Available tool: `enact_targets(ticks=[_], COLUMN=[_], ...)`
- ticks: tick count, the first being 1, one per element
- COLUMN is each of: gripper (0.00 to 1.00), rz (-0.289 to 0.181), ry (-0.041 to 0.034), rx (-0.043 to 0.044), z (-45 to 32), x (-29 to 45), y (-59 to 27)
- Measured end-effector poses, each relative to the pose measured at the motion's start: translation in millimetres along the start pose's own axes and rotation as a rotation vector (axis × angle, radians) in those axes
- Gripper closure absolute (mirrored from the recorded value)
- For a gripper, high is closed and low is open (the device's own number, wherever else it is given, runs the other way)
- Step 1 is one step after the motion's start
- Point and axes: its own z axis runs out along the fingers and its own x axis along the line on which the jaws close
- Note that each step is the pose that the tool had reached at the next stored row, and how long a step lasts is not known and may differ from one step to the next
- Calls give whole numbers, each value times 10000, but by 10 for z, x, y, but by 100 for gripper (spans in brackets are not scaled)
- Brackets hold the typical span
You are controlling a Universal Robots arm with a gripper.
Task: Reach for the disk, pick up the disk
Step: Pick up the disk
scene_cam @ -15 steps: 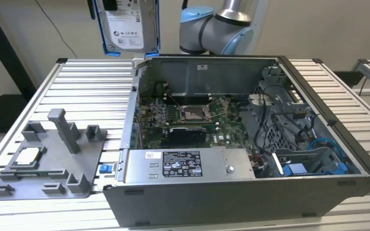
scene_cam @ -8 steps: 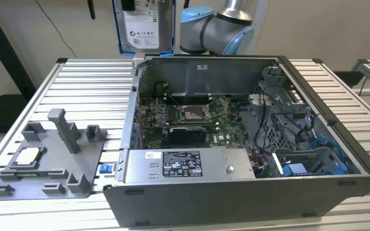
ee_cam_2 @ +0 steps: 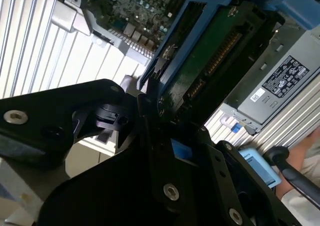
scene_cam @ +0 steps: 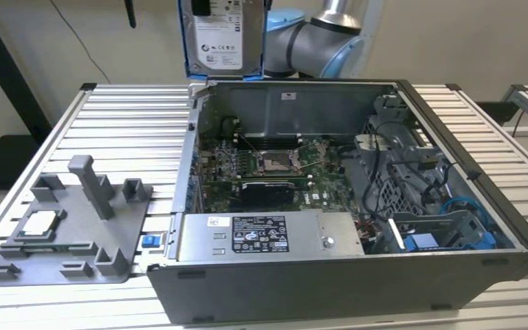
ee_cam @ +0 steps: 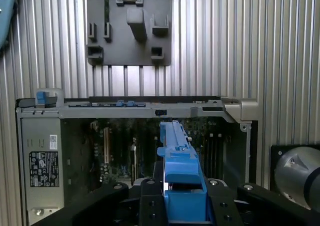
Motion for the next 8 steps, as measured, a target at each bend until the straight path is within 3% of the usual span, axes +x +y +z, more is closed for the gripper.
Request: enact_targets(ticks=[8], gripper=[100], rz=[0], ry=[0], rx=[-10], z=[1], x=[-8], y=[-240])
